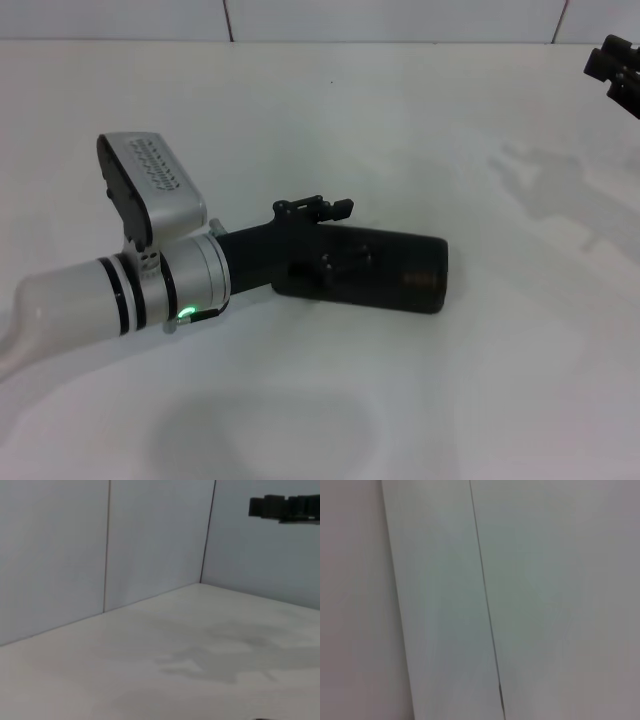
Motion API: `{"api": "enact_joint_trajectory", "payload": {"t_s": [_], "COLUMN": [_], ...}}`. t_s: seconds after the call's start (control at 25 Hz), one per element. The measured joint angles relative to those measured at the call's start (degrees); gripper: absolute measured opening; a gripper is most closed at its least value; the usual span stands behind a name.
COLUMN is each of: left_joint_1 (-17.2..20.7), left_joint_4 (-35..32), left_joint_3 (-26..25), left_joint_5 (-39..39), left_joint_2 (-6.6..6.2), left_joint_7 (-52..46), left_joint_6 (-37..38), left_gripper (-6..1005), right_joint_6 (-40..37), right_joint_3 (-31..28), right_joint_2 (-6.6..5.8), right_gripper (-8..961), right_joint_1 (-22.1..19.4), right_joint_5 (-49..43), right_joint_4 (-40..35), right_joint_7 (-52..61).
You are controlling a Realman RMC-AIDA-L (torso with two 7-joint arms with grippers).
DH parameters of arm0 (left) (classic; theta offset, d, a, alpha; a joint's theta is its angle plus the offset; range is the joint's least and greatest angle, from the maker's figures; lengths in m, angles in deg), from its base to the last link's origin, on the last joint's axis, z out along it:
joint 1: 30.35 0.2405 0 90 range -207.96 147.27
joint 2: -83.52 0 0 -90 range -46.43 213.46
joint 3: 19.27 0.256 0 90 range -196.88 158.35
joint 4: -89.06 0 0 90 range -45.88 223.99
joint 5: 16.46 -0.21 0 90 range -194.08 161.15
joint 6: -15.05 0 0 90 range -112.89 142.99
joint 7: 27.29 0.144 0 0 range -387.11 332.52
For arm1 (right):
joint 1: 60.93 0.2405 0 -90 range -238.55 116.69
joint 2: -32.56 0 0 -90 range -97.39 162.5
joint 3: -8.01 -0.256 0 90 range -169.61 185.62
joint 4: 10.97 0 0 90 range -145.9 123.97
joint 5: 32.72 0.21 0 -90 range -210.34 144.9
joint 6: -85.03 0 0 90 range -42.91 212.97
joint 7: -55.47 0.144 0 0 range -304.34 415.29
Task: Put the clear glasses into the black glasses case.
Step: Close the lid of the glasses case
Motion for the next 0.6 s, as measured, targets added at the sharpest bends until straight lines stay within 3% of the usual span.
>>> {"api": "enact_joint_trajectory", "payload": {"t_s": [0.32,0.48,0.6], "left_joint_1": [0.35,1.84,3.87], "left_joint_4": [0.09,-1.28,-3.32], "left_joint_3": [1.36,0.67,-2.63], "left_joint_5": [0.13,3.47,5.51], "left_joint_2": [0.02,-0.67,-2.17], "left_joint_7": [1.30,2.73,2.34], "left_joint_6": [1.12,11.86,21.97], "left_gripper": [663,663,664], "right_joint_6": [-0.48,-3.11,-7.75], "right_joint_3": [0.81,3.02,4.30], "right_joint_2": [0.11,0.11,0.02], "right_gripper": [296,299,301], "right_joint_1": [0.17,0.17,0.17], "right_joint_5": [0.26,0.34,0.30], "right_joint_4": [0.00,-0.37,-0.77], "right_joint_7": [0.00,-0.34,-1.93]}}
